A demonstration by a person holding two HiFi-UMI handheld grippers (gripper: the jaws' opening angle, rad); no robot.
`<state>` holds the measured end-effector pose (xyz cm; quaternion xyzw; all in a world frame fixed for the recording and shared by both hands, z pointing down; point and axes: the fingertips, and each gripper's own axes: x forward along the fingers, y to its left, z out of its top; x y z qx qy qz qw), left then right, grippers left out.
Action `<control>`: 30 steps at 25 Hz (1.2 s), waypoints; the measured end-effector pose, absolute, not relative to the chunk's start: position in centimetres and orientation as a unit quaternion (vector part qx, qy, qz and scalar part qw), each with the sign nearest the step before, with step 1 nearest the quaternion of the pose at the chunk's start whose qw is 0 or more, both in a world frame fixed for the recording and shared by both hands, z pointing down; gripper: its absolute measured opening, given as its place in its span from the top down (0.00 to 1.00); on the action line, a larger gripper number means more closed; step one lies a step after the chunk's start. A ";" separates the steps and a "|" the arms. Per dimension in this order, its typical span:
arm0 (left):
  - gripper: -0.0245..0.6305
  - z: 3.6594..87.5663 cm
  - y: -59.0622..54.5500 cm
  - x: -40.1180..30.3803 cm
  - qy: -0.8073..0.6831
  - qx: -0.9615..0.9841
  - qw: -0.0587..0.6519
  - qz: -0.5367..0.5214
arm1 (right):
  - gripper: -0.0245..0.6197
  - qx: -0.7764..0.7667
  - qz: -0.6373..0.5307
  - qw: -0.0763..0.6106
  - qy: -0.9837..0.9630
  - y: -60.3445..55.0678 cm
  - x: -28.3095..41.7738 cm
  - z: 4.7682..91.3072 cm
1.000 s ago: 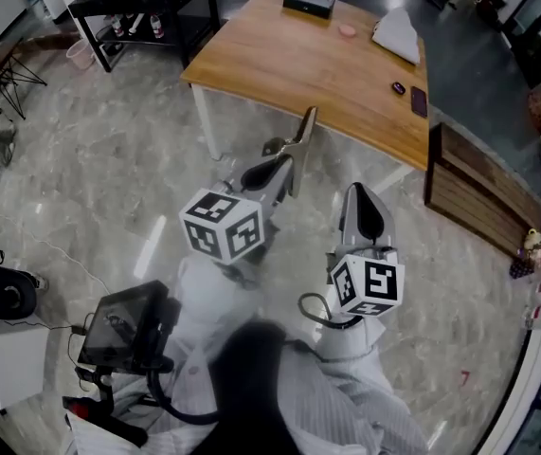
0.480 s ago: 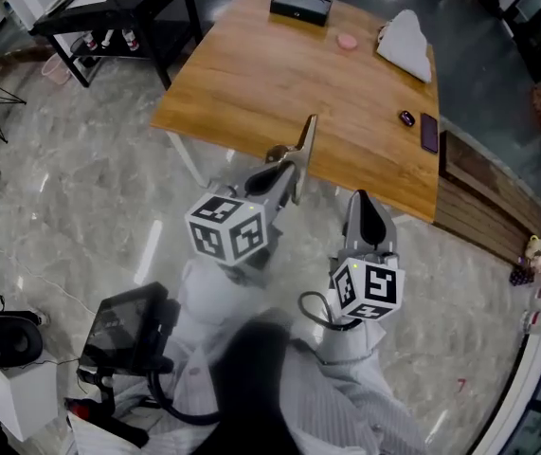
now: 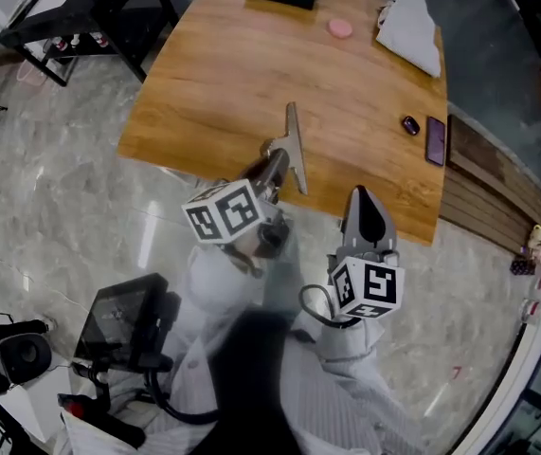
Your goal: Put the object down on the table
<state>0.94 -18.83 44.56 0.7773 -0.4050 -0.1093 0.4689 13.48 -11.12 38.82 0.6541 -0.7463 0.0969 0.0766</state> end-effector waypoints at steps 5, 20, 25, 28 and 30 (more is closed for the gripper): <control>0.96 50.6 -24.3 2.7 -0.448 0.684 0.560 -0.134 | 0.94 0.638 0.112 0.067 -0.759 -17.7 16.3 39.5; 0.96 62.1 -31.1 5.6 -0.534 0.469 0.685 -0.163 | 0.94 0.612 0.188 0.096 -0.762 -26.0 19.5 44.5; 0.96 62.9 -32.9 7.0 -0.540 0.464 0.685 -0.157 | 0.94 0.621 0.200 0.097 -0.752 -27.2 20.3 45.4; 0.96 63.1 -33.6 7.5 -0.551 0.459 0.679 -0.158 | 0.94 0.623 0.202 0.097 -0.749 -27.8 20.5 45.7; 0.95 63.6 -33.5 7.8 -0.556 0.455 0.678 -0.156 | 0.94 0.626 0.203 0.096 -0.747 -28.1 20.8 45.7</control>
